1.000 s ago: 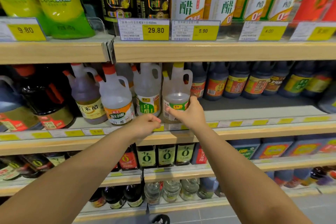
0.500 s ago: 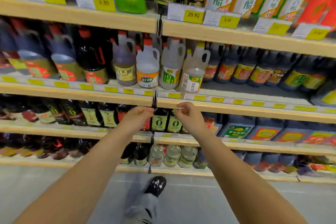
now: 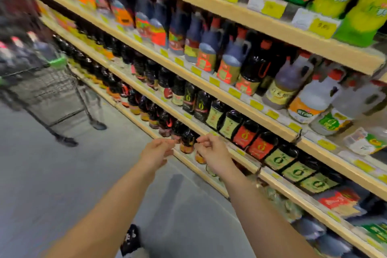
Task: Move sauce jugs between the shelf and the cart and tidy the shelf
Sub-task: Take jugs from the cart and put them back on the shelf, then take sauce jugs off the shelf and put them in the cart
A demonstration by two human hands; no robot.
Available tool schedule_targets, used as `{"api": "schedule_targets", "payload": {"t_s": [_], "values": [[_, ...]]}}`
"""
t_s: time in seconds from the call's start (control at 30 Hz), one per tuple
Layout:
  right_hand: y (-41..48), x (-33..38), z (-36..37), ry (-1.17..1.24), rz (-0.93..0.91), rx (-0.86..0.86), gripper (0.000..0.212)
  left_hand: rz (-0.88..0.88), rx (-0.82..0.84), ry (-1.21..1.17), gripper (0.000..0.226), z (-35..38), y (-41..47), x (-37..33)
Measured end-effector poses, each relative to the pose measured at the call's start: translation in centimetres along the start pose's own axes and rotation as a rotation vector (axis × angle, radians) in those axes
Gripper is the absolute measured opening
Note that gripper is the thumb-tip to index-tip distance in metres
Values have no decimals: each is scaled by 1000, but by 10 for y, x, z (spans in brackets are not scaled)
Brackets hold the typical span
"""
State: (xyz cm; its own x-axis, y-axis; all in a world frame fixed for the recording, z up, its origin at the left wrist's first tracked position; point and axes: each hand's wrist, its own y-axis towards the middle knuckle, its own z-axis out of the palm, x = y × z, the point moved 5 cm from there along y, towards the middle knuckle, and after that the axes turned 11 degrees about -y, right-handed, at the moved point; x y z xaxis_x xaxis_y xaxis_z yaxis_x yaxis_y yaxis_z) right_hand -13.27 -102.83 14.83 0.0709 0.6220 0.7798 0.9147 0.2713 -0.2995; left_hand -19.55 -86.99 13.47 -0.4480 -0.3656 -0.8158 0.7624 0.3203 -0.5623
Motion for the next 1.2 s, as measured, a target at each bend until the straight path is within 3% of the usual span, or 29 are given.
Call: {"api": "schedule_targets", "payload": {"t_s": [0.43,0.73,1.03,1.2], "values": [[122,219,235,79,-213,218,18,164,-374,-169,7,-299,78,-129],[243,306,312,8,-202,312,24,194,-466,-255,5,-390,175,-195],[380,410,388,-126,-336,470,38,140,-592,-446,6,-453,273,-251],[431,468,449,-192,-388,556,31,185,-704,-547,5,-510,306,-290]]}}
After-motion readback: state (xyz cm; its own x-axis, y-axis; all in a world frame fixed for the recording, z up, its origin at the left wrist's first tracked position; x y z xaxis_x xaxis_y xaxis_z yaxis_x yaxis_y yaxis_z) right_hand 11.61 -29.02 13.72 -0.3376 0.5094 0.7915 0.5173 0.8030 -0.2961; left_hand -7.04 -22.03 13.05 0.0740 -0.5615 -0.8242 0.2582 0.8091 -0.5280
